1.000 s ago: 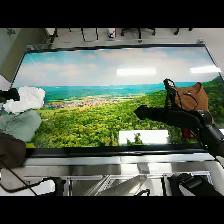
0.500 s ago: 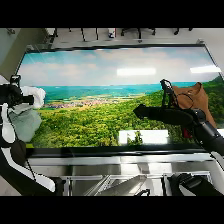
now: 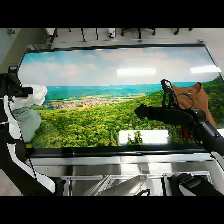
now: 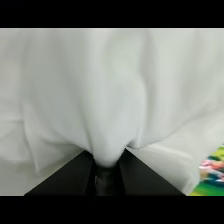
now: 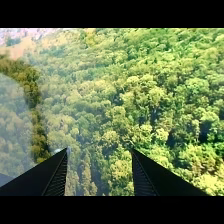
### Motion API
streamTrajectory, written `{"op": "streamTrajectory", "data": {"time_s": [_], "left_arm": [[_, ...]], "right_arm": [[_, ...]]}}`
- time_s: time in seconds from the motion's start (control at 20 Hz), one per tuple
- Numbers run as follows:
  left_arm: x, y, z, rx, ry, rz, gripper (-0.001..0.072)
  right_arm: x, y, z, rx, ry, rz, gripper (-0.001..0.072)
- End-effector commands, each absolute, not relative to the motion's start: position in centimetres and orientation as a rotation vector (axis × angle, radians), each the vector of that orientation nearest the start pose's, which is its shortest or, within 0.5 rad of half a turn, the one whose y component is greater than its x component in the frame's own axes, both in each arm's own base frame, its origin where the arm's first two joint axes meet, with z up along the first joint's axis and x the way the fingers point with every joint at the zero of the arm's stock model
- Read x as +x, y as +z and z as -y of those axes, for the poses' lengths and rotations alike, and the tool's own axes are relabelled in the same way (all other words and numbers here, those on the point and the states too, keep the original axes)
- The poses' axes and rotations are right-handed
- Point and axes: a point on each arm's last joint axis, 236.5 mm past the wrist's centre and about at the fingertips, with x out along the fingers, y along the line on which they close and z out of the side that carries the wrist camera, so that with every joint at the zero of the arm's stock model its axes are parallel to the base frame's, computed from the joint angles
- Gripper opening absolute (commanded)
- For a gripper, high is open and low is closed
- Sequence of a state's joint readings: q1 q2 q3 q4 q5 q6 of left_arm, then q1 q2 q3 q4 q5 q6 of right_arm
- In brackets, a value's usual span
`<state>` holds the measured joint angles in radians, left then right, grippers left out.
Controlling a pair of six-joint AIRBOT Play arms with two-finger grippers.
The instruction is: Fold the shirts.
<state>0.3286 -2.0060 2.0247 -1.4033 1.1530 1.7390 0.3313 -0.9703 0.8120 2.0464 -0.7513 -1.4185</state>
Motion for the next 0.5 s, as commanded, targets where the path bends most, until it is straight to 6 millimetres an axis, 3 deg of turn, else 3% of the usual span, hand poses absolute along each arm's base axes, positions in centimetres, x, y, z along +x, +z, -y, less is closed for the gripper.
{"op": "streamTrajectory", "data": {"time_s": [0.0, 0.1, 0.25, 0.35, 0.45], "left_arm": [[56.8, 6.5, -14.4, -0.026, 0.163, -0.973, 0.0018], [56.4, 12.5, -7.0, -0.085, 0.011, -0.877, 0.0018], [52.9, 19.0, 4.3, -0.106, -0.237, -0.833, 0.0018], [49.4, 20.6, 11.3, -0.078, -0.381, -0.868, 0.0018], [45.9, 20.2, 17.4, -0.037, -0.498, -0.939, 0.0018]], "right_arm": [[33.0, 5.2, -19.3, 0.455, 0.380, -1.002, 0.0430], [32.8, 6.0, -19.2, 0.457, 0.387, -0.982, 0.0430], [32.1, 8.5, -18.8, 0.465, 0.405, -0.932, 0.0430], [31.4, 10.8, -17.9, 0.471, 0.411, -0.879, 0.0430], [30.5, 12.7, -16.3, 0.479, 0.400, -0.834, 0.0430]]}}
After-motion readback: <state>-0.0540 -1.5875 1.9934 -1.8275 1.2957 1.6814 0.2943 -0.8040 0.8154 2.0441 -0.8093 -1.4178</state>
